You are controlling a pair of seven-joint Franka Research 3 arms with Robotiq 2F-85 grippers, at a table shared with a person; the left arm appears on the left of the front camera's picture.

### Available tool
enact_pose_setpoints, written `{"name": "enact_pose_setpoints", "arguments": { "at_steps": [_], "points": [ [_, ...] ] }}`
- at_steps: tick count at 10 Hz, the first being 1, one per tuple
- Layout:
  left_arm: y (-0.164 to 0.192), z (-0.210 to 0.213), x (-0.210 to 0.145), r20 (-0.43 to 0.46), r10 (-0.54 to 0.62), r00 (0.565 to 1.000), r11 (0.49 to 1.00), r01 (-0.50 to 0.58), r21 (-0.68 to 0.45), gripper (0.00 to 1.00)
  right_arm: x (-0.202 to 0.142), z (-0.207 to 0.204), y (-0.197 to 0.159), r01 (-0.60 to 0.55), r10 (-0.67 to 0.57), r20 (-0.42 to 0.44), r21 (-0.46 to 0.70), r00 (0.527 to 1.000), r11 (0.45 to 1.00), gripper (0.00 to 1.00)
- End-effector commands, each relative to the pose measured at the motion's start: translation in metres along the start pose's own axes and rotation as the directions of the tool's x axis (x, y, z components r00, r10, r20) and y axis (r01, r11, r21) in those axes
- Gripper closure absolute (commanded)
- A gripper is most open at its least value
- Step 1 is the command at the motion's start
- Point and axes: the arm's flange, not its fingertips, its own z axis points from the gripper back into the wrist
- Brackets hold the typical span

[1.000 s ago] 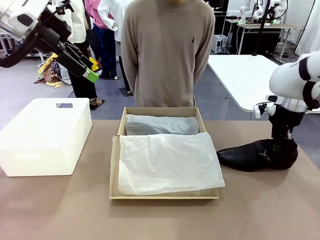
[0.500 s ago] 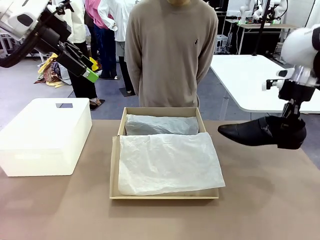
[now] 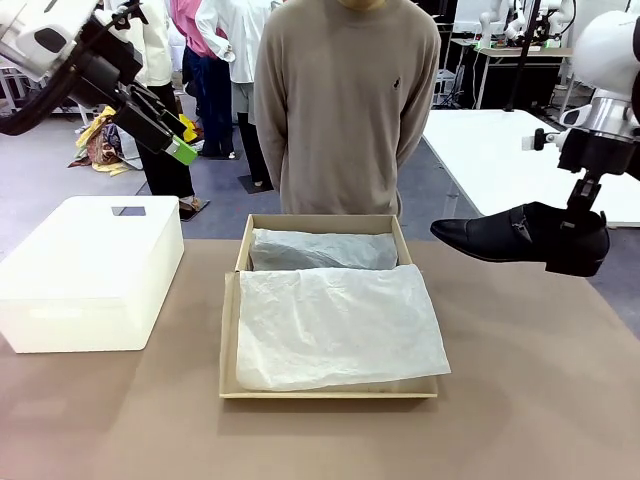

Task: Pack the shoes into the box.
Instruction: Place the other shoe of the Shoes into the Shoes Box.

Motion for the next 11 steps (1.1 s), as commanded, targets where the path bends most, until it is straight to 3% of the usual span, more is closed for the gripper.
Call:
{"name": "enact_pose_setpoints", "arguments": {
  "at_steps": [1, 6, 8, 11],
  "points": [
    [-0.001, 0.0, -0.003, 0.026, -0.009, 1.0, 1.0, 0.01, -0.016, 0.0, -0.002, -0.004, -0.005, 0.005, -0.005, -0.005, 0.01, 1.0, 1.0, 1.0],
    [-0.001, 0.0, -0.003, 0.026, -0.009, 1.0, 1.0, 0.01, -0.016, 0.0, -0.001, -0.009, -0.006, 0.007, -0.007, -0.011, 0.016, 1.0, 1.0, 1.0],
    [-0.001, 0.0, -0.003, 0.026, -0.009, 1.0, 1.0, 0.01, -0.016, 0.0, 0.02, 0.011, 0.02, 0.152, -0.151, 0.075, -0.006, 0.986, 0.988, 1.0],
    [-0.001, 0.0, -0.003, 0.026, -0.009, 1.0, 1.0, 0.01, -0.016, 0.0, 0.038, 0.031, 0.064, 0.442, -0.437, 0.07, -0.069, 0.897, 0.894, 1.0]
  ]
}}
